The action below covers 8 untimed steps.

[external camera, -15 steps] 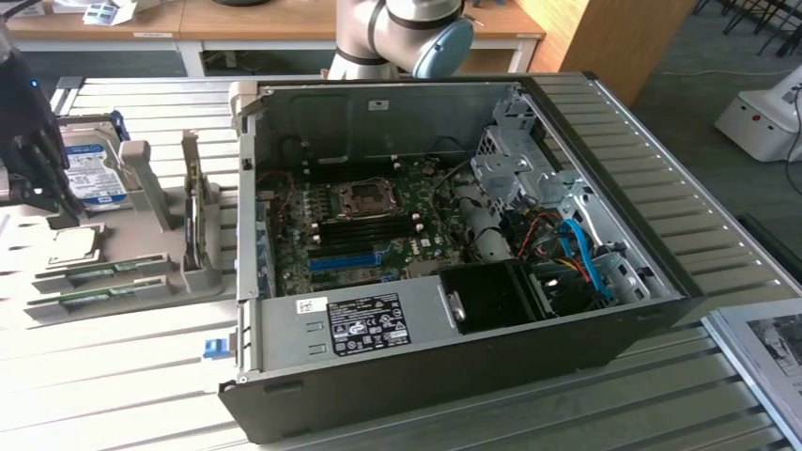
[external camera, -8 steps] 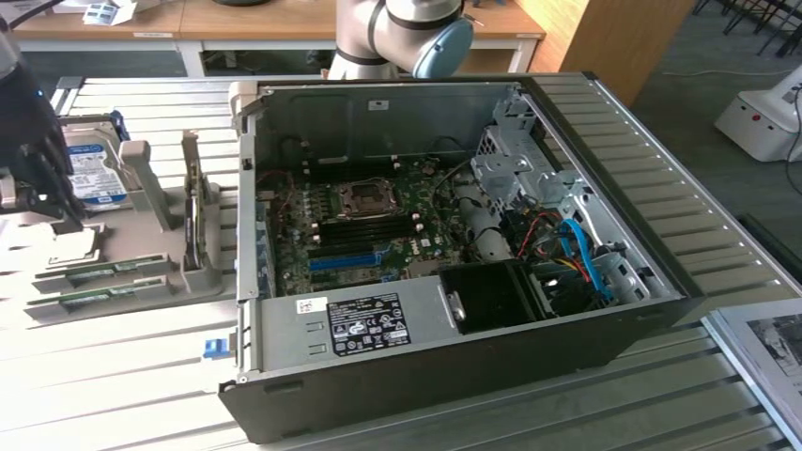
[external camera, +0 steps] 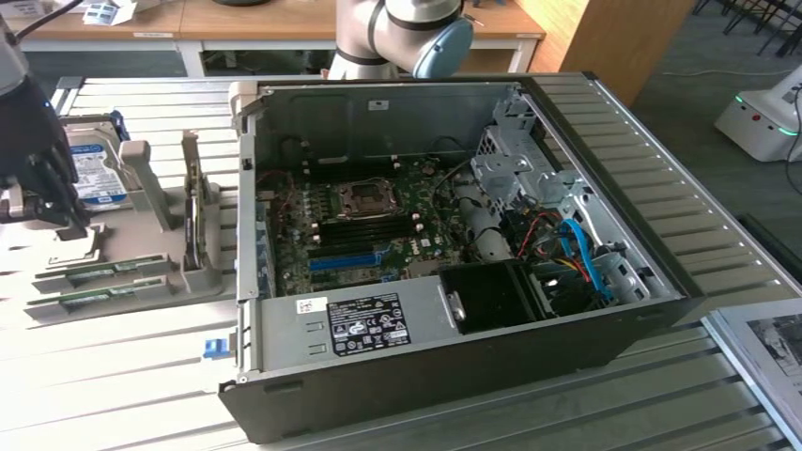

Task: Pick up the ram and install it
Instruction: 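Pick up the ram and move it above insertion slot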

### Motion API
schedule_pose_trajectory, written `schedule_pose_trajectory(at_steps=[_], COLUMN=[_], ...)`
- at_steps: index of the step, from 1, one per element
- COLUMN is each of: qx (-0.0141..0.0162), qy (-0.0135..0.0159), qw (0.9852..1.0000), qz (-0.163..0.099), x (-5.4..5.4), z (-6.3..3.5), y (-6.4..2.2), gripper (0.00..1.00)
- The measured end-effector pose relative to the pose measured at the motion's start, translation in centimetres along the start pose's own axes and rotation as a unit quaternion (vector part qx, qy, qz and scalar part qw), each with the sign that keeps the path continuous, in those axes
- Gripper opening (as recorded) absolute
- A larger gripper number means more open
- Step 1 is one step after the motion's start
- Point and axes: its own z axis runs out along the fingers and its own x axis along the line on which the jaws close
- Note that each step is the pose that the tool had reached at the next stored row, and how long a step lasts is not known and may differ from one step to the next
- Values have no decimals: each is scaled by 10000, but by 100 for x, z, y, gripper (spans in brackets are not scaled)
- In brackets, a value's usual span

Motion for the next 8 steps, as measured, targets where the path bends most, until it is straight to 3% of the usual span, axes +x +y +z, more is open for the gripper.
schedule_pose_trajectory(at_steps=[8], qx=[0], qy=[0], qw=[10000], qz=[0], x=[-1], z=[112], y=[-2], gripper=[24])
